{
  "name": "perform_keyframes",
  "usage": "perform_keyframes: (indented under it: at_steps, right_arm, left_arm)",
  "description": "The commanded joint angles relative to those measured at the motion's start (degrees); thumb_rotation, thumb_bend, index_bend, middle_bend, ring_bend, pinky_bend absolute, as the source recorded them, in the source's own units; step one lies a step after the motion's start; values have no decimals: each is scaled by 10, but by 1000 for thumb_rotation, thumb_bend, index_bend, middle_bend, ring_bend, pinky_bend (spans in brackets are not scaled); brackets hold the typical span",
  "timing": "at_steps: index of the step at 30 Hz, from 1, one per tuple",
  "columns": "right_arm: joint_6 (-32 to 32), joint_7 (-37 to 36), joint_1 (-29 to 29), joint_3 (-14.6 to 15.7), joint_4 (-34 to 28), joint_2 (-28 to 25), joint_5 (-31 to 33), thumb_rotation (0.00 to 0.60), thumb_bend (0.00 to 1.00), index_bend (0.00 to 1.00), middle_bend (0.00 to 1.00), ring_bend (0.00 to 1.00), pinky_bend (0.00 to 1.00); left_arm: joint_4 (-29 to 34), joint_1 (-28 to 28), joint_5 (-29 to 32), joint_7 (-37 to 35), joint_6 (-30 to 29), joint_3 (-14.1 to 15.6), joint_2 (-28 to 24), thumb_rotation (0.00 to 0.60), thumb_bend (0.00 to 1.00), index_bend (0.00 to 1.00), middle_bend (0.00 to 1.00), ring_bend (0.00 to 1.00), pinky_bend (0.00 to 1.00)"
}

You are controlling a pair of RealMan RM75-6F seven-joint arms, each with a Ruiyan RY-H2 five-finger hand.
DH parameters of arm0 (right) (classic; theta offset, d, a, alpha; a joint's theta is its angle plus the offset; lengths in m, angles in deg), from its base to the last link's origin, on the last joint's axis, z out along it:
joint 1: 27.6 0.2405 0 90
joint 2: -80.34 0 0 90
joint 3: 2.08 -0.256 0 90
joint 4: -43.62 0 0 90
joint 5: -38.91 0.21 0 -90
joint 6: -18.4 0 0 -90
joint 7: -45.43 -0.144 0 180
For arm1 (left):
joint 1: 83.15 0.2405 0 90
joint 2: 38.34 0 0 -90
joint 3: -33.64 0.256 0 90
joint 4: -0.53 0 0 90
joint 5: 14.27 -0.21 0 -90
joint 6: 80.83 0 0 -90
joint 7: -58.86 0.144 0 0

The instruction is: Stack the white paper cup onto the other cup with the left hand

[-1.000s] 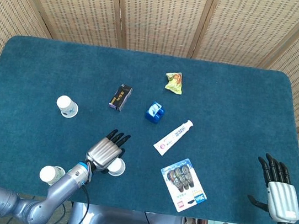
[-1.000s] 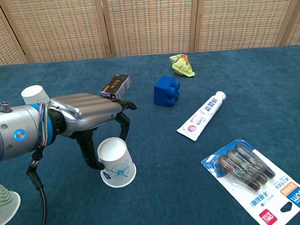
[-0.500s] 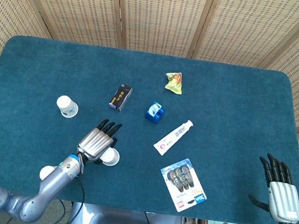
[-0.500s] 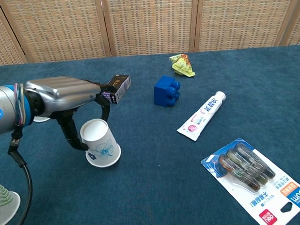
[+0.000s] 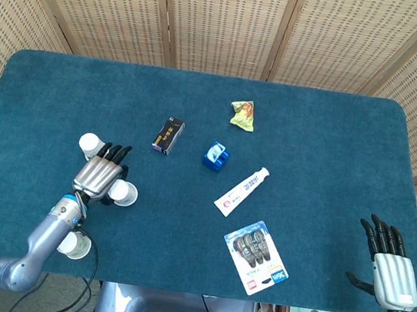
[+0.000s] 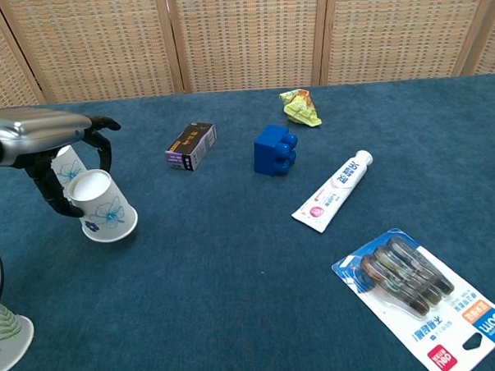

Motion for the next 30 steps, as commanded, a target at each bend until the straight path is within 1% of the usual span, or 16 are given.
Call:
perform_keyframes:
  at_steps: [1,9,15,21,30]
  right_arm:
    - [0,0,0,0,0,0,1,600,0,0,0,0,0]
    - [2,0,-1,0,0,0,-2,600,0,0,0,0,0]
    - [2,1,-1,1,-2,0,-3,600,0,0,0,0,0]
    - [2,0,-1,0,-1,0,-2,600,0,0,0,0,0]
    - [0,1,0,0,0,1,-1,600,0,0,0,0,0]
  left_arm:
    - [-19,9,-7,-23,8,-3,-6,600,171,455,0,0,0]
    - [-41,12,-9,-35,10,-11,-16,600,172,455,0,0,0]
    - [-53,11,17,-42,23,-19,-19,600,171,455,0,0,0]
    - [-78,5,43,-41,39,-22,-11,600,171,454,0,0,0]
    - [-119,2,63,-52,52,-30,8,600,172,455,0,0,0]
